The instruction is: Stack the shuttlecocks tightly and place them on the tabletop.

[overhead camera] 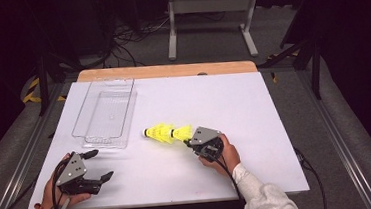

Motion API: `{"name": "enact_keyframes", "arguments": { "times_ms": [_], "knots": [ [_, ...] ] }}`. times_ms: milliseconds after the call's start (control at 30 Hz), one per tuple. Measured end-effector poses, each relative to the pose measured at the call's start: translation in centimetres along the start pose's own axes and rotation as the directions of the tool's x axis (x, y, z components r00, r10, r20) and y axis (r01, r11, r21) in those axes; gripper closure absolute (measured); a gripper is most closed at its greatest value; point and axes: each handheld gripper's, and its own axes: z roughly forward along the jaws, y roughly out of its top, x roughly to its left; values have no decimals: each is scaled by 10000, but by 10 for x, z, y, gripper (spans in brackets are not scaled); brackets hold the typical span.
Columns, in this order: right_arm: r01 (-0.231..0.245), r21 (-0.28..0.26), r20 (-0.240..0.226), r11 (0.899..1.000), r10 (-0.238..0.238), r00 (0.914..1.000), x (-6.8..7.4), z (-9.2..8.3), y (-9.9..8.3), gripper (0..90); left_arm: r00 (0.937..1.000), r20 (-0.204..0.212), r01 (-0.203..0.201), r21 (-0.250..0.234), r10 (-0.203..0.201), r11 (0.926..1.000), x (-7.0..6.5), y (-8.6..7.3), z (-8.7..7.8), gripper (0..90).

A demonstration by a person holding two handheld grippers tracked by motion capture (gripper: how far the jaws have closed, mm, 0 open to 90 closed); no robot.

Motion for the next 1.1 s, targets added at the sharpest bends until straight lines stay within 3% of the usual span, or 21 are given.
{"name": "enact_keyframes", "arguments": {
  "times_ms": [1100],
  "knots": [
    [419,124,-372,9990,-414,9984,4,31,17,900,10000,53,-47,20,47,10000,0,0,0,142]
  ]
}}
